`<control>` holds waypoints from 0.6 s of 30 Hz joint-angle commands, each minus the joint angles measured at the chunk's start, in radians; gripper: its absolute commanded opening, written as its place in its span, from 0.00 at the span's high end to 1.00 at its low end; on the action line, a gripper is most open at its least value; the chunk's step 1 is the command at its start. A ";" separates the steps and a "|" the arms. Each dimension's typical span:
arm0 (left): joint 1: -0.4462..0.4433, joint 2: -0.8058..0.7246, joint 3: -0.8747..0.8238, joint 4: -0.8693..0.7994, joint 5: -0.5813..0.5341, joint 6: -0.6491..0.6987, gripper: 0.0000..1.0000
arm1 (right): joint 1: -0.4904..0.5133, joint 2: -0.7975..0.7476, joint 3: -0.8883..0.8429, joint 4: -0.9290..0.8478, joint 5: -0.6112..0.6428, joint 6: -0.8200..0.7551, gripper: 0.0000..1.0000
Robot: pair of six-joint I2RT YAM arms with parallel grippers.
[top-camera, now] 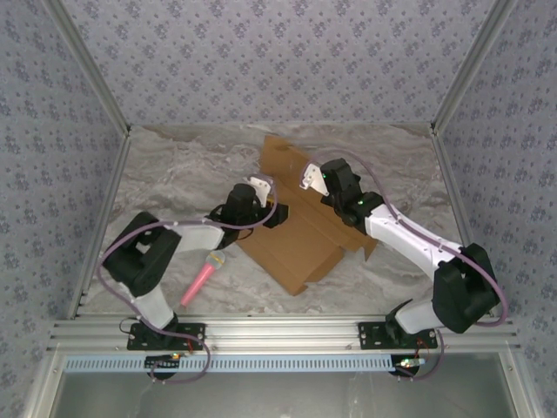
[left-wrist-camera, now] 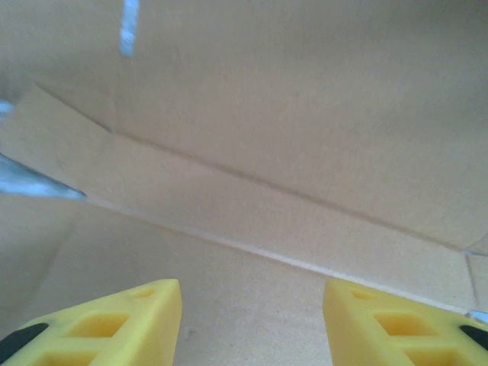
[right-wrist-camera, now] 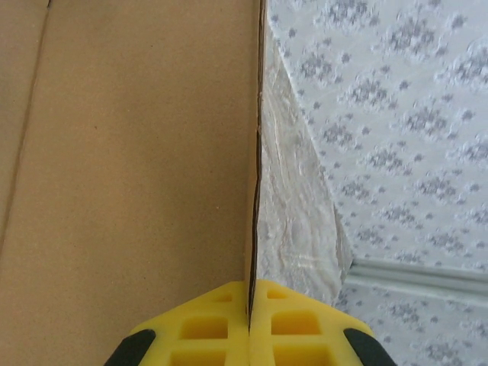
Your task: Fold the paper box
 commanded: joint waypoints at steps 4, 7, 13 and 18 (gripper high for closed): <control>0.126 -0.175 -0.017 -0.127 0.023 -0.084 0.45 | -0.046 -0.046 -0.010 0.076 -0.190 -0.147 1.00; 0.191 -0.206 0.031 -0.170 0.146 -0.124 0.42 | -0.079 -0.052 0.011 0.030 -0.293 -0.138 1.00; 0.228 -0.215 0.186 -0.294 0.246 -0.106 0.34 | -0.130 -0.057 0.045 -0.030 -0.394 -0.121 1.00; 0.228 -0.147 0.339 -0.413 0.262 -0.076 0.32 | -0.129 -0.058 0.050 -0.034 -0.403 -0.125 1.00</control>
